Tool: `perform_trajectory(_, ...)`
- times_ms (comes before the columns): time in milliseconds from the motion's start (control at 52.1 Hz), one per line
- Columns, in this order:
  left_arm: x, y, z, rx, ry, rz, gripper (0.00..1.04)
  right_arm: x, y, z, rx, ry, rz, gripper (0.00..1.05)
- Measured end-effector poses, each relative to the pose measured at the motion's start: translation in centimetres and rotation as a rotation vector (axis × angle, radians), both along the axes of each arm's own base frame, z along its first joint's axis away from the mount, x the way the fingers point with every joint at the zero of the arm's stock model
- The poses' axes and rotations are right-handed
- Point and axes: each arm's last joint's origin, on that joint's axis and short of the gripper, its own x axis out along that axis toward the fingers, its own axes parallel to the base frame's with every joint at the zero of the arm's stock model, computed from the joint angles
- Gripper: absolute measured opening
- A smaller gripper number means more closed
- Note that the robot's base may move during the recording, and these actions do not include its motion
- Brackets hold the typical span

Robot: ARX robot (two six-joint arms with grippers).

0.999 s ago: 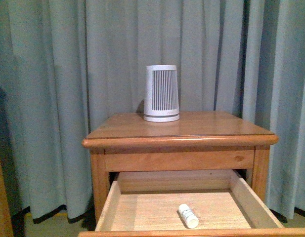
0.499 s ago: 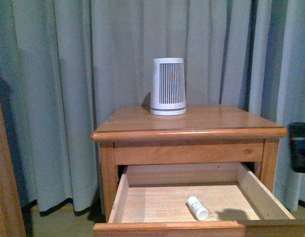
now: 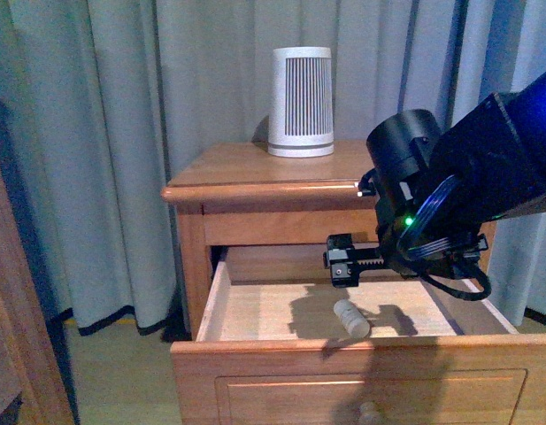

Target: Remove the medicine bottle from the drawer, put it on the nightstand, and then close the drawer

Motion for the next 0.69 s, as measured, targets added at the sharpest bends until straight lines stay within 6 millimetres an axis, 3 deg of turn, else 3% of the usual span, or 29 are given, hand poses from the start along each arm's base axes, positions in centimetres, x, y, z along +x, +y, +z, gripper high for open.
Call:
perform_trajectory(269, 0.0, 0.0, 0.0, 0.0, 0.0, 0.0, 0.98, 1.6, 0.9, -3.8, 0.012, 0.038, 0.03, 0.98)
perform_trajectory(692, 0.0, 0.0, 0.0, 0.0, 0.0, 0.0, 0.98, 2.7, 2.5, -5.6, 0.018, 0.042, 0.062, 0.95)
